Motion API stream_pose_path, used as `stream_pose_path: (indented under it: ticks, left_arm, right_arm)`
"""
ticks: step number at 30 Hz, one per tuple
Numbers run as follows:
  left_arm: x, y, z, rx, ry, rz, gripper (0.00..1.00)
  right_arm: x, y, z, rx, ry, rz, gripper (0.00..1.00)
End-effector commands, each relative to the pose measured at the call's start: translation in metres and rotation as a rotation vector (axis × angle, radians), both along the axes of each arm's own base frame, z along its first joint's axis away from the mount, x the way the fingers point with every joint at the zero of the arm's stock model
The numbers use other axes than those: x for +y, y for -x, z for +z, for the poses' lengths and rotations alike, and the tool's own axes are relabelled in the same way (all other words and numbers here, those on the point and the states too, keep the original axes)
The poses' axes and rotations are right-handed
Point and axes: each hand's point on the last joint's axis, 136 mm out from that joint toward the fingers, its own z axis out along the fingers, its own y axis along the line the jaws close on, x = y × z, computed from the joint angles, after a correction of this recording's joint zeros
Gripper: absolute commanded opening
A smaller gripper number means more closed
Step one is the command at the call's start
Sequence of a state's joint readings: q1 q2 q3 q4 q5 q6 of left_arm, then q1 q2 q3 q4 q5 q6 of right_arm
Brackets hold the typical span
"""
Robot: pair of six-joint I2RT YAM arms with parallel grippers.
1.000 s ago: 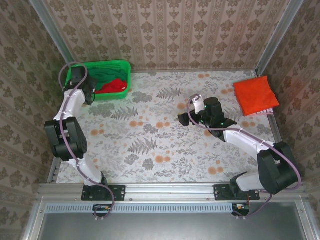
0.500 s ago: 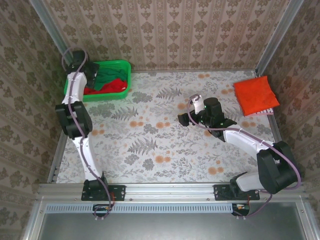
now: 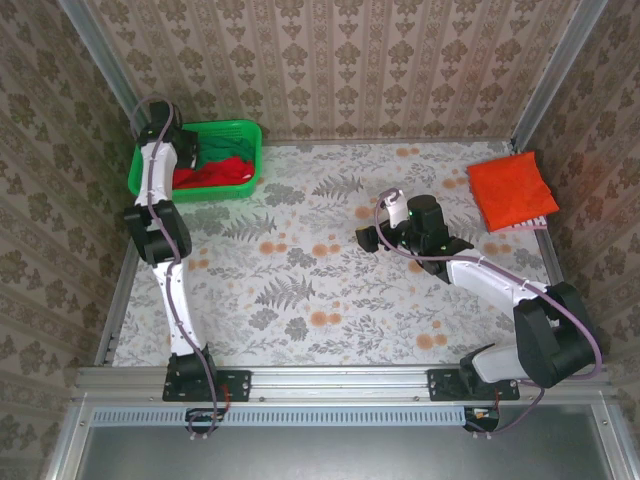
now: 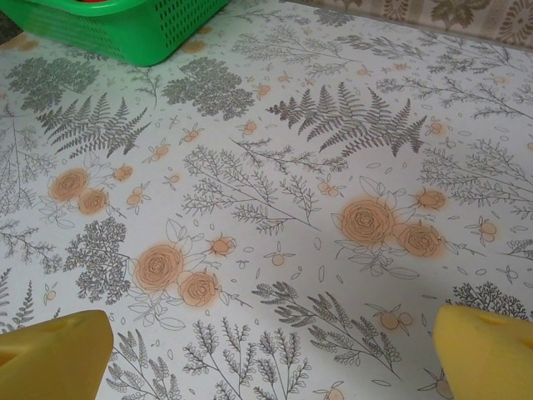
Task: Fold and stack the t-shirts
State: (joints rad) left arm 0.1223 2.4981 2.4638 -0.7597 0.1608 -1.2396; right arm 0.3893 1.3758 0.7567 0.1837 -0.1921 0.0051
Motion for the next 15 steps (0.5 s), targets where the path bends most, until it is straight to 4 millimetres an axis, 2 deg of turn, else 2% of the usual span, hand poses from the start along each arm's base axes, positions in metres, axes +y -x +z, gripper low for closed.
stream_pose_path:
  ticks: [1,8,12,15]
  left_arm:
    - [0.002,0.001,0.074,-0.139,-0.034,-0.032,0.00]
    - [-0.003,0.004,0.161,-0.341,-0.065,-0.058,0.00]
    - [-0.002,0.006,0.191,-0.408,-0.062,-0.058,0.00]
    - [-0.001,0.007,0.202,-0.429,-0.056,-0.064,0.00]
  right_arm:
    - [0.007,0.000,0.008,-0.009,-0.047,0.017,1.00]
    - [0.009,0.000,0.009,-0.005,-0.048,0.027,1.00]
    - [0.010,0.000,0.010,-0.005,-0.051,0.033,1.00]
    - [0.010,0.000,0.009,-0.002,-0.052,0.035,1.00]
